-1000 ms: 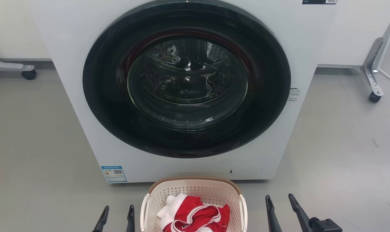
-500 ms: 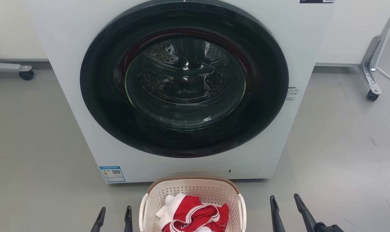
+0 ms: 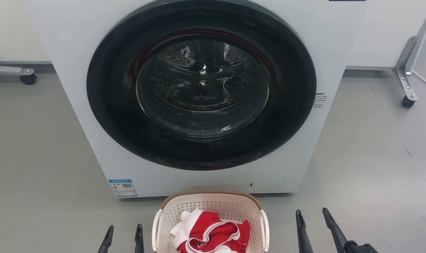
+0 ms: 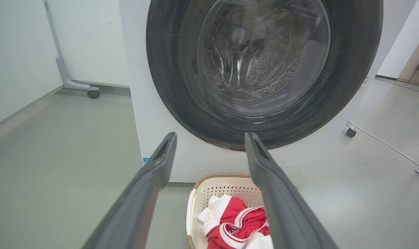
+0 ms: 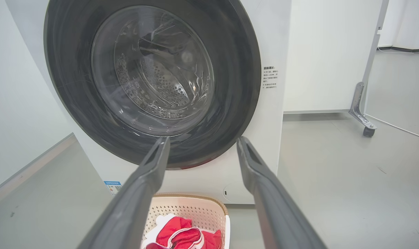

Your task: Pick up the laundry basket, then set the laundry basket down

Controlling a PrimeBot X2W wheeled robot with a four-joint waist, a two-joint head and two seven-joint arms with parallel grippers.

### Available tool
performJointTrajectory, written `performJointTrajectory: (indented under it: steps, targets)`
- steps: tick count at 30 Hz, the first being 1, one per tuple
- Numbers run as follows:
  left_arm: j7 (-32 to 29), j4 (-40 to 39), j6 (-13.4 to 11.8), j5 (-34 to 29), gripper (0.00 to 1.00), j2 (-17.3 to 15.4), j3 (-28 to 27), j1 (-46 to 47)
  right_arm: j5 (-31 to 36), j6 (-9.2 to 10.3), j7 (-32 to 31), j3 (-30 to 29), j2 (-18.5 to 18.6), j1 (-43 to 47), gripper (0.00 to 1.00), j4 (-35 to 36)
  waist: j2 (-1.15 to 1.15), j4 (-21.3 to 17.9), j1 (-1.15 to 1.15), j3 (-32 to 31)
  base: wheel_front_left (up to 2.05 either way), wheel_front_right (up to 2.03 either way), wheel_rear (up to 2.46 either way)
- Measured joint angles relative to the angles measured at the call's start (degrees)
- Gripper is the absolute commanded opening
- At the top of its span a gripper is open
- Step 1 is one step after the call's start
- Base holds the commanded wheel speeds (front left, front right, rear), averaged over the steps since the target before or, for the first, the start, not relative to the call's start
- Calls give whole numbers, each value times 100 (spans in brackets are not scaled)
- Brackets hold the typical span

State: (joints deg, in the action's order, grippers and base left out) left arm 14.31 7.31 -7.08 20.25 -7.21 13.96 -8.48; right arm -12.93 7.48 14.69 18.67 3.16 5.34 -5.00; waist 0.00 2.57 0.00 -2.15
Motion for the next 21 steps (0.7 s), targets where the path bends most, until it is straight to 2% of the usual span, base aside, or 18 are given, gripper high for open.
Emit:
performJointTrajectory:
  steps: [11, 12, 21]
  targets:
    - [0, -22, 0, -111, 100, 2, -41, 0, 87, 0, 0, -45, -13, 0, 100, 49, 0, 6, 0, 29, 0, 0, 0]
    - [0, -24, 0, -131, 0, 2, -42, 0, 88, 0, 0, -51, -14, 0, 0, 51, 0, 5, 0, 32, 0, 0, 0]
    - [-66, 309, 44, 14, 0, 35, -59, -86, -2, -27, -9, -79, -14, 130, 0, -293, 0, -2, 0, 41, 0, 0, 0]
